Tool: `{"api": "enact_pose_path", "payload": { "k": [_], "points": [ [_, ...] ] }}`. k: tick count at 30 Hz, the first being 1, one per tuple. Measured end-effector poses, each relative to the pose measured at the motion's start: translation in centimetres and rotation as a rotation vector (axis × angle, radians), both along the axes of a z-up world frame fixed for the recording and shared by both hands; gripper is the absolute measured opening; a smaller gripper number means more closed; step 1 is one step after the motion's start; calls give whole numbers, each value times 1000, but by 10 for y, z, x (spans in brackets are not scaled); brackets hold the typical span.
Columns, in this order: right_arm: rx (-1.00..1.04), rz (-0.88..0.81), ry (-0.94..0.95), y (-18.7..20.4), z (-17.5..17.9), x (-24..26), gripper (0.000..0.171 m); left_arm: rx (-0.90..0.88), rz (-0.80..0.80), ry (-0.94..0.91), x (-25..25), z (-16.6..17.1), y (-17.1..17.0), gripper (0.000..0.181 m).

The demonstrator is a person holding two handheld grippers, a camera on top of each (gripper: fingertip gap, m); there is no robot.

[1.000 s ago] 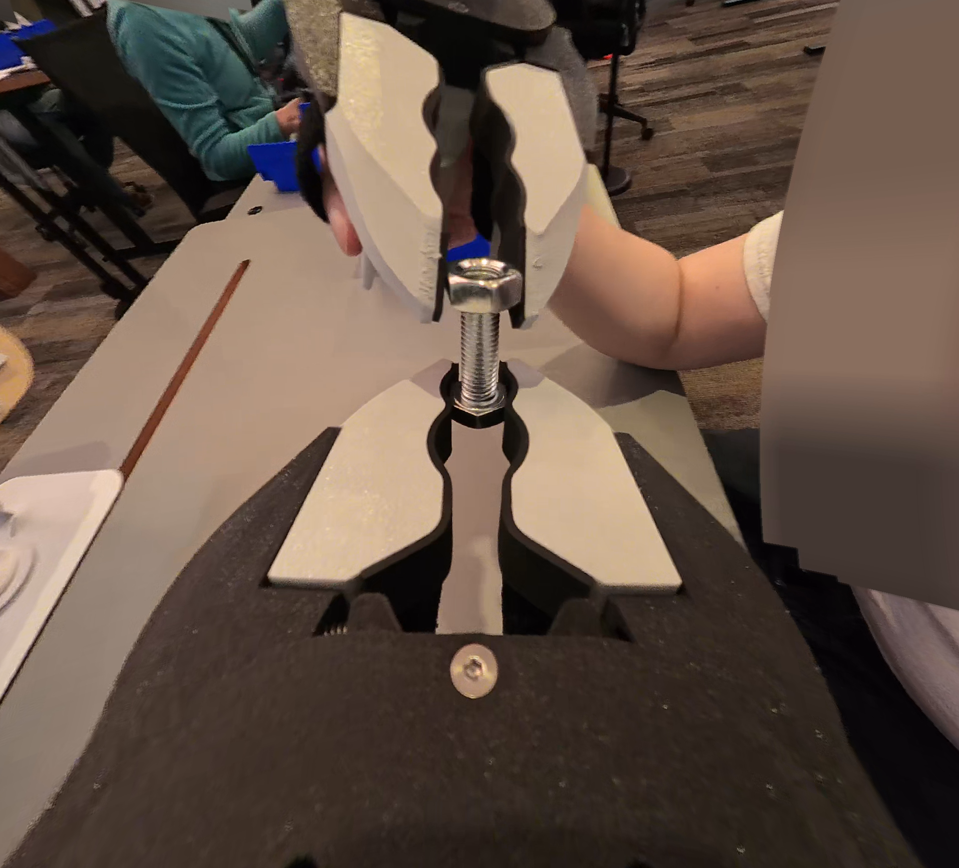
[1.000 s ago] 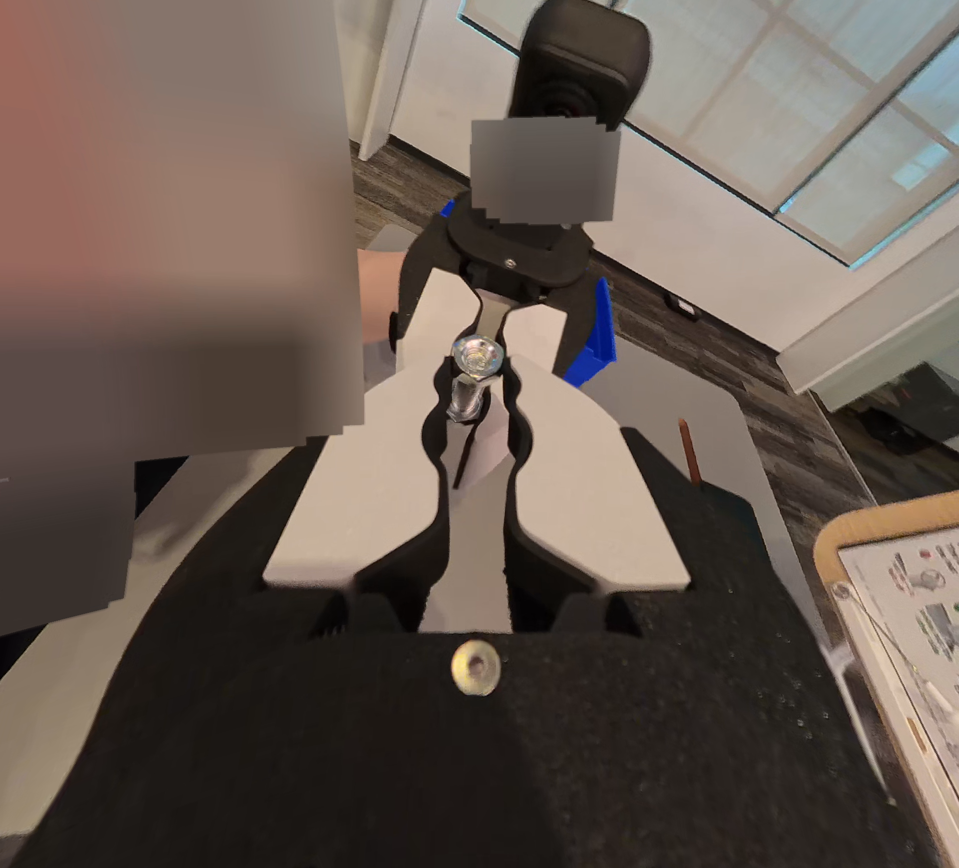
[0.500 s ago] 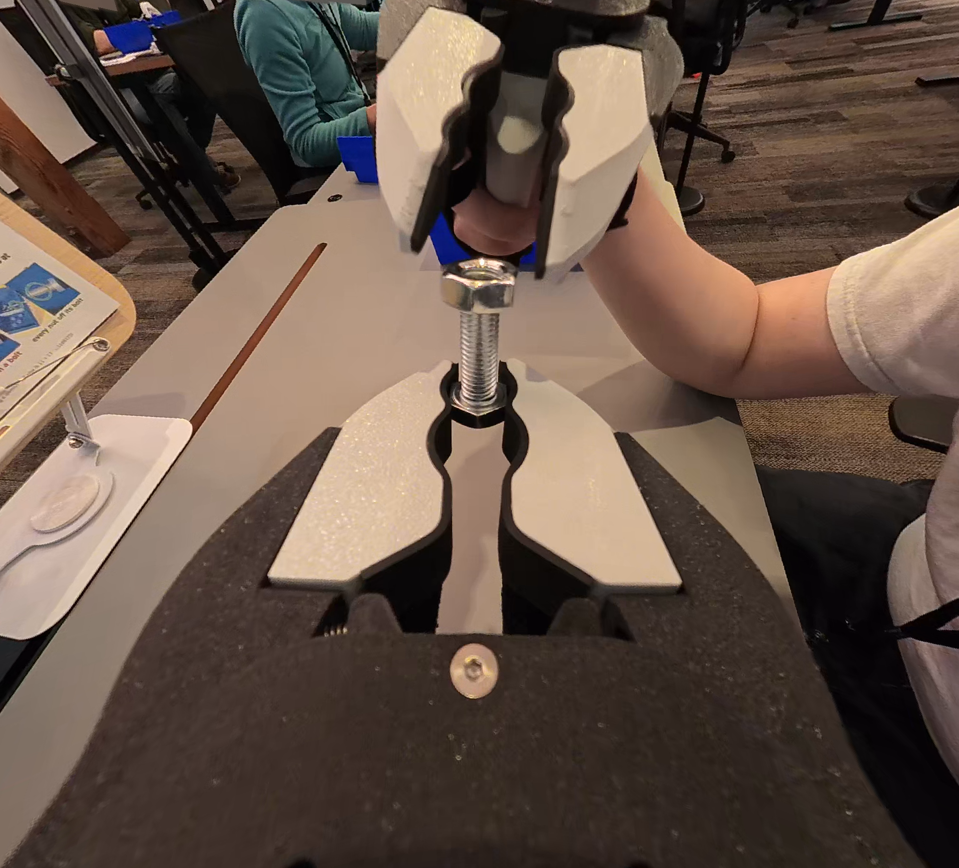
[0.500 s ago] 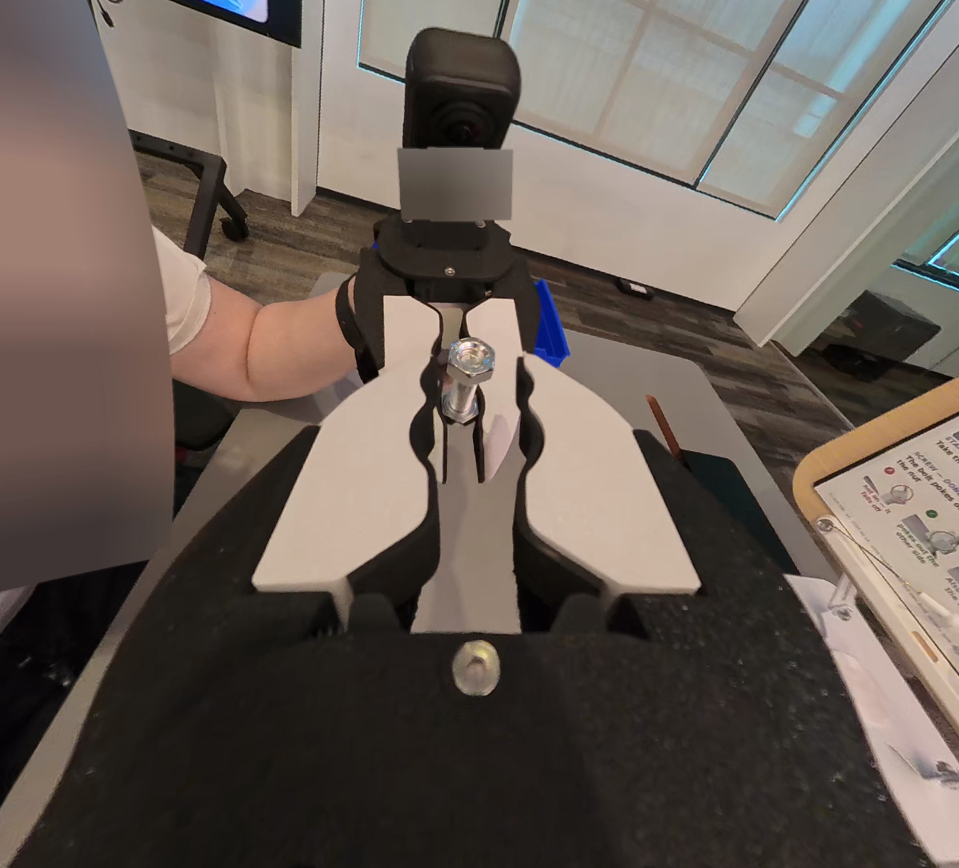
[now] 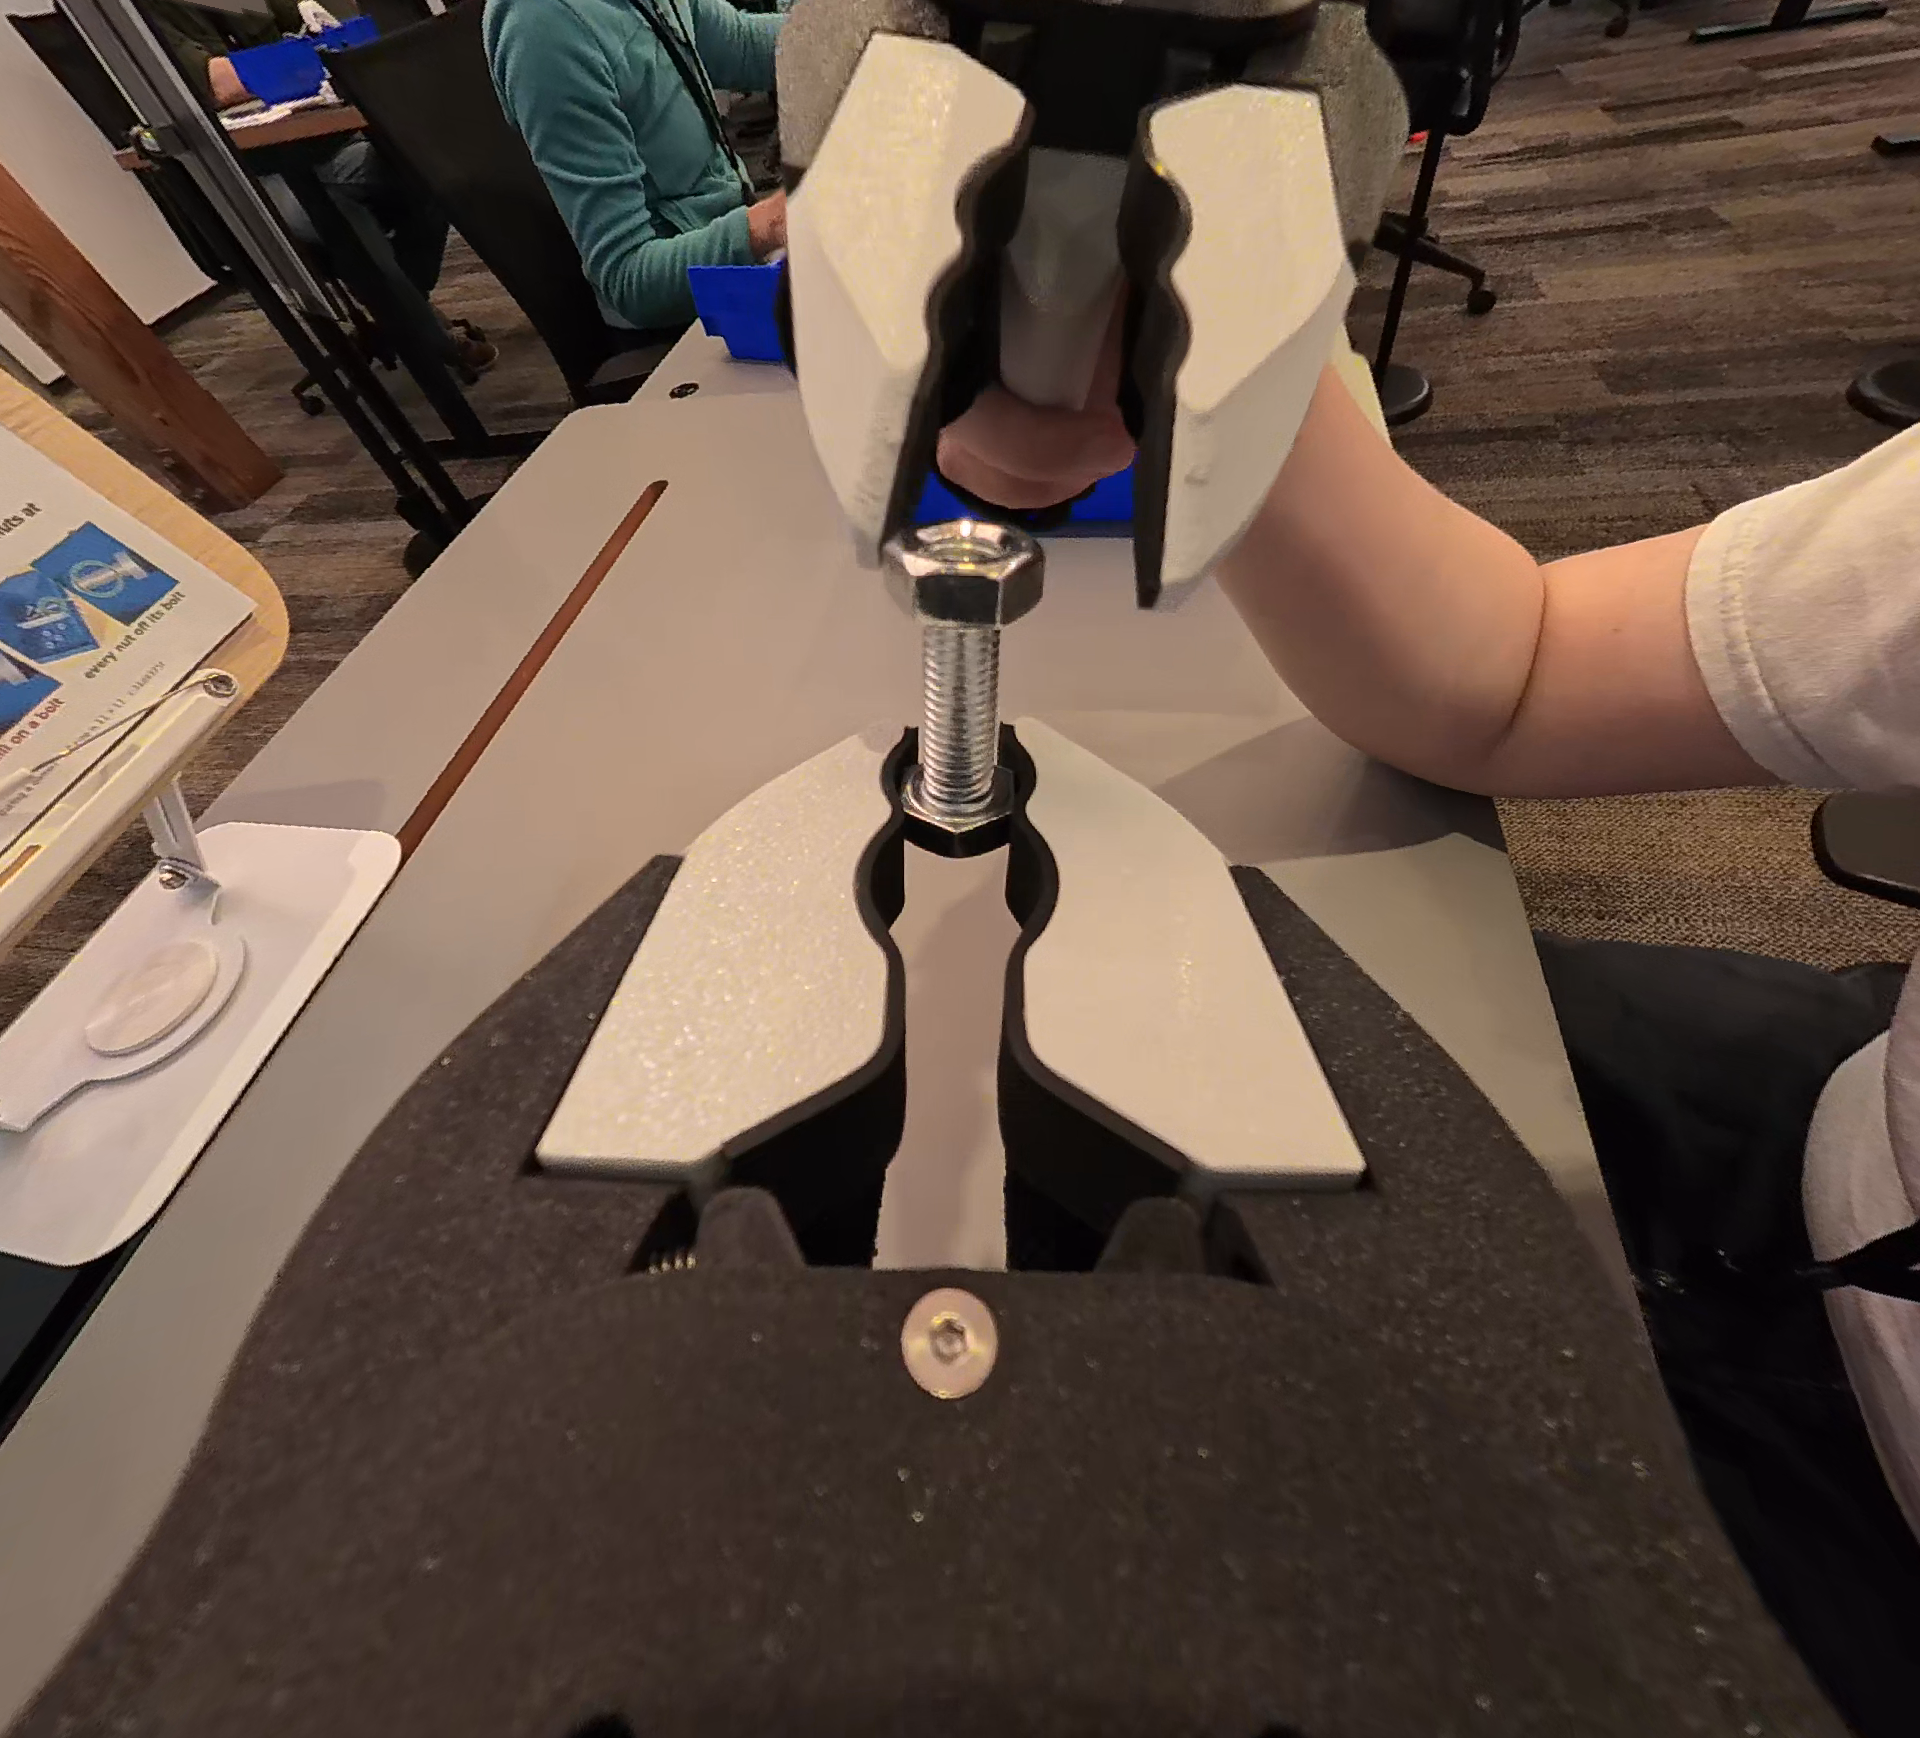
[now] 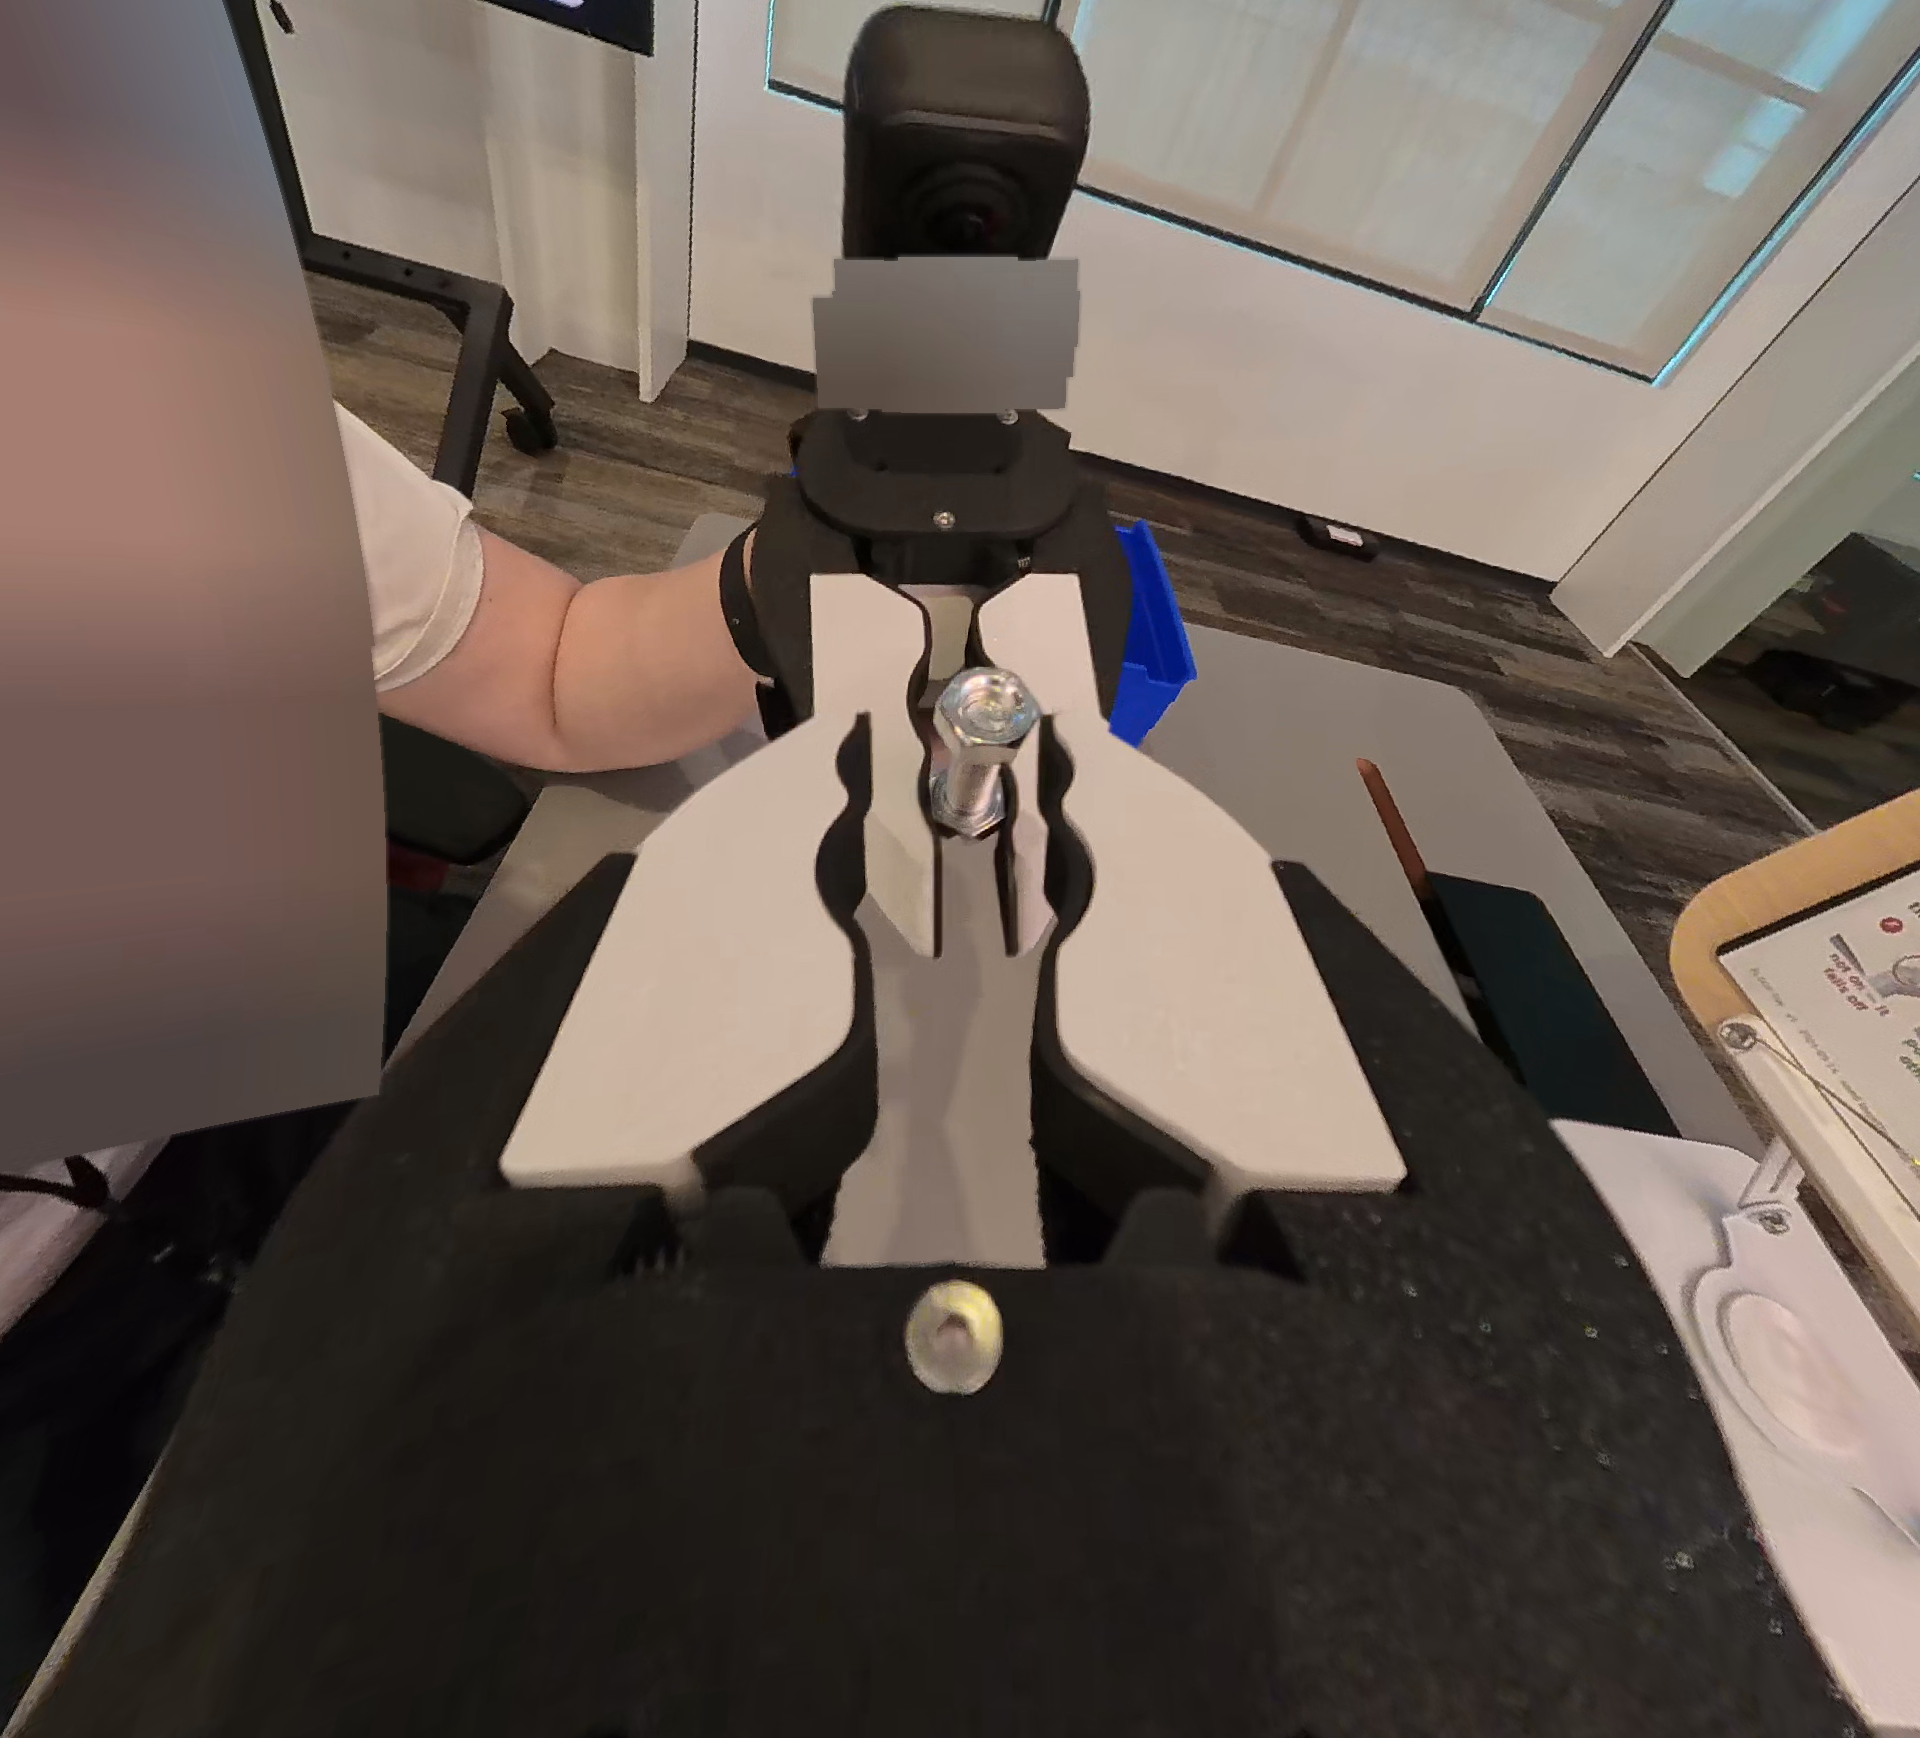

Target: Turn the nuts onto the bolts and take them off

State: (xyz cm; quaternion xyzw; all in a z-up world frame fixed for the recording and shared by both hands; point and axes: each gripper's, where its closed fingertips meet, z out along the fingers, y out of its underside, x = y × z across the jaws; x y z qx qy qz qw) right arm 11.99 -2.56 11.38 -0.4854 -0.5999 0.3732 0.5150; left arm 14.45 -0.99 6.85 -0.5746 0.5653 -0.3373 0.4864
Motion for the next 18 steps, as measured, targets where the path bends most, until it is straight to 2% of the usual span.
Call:
{"api": "enact_pose_path", "payload": {
  "k": [6,9,12,18],
  "points": [
    [9,1,-18,-1,-1,4,22,-11,6,-14,-3,3,2,14],
    [21,-45,25,7,4,0,33,-4,-3,-3,-1,1,0,14],
    [19,0,2,0,-1,-2,35,6,0,3,0,0,-1,14],
    [30,7,-18,-5,1,5,25,-3,22,-19,-6,5,5,14]
  ]
}}
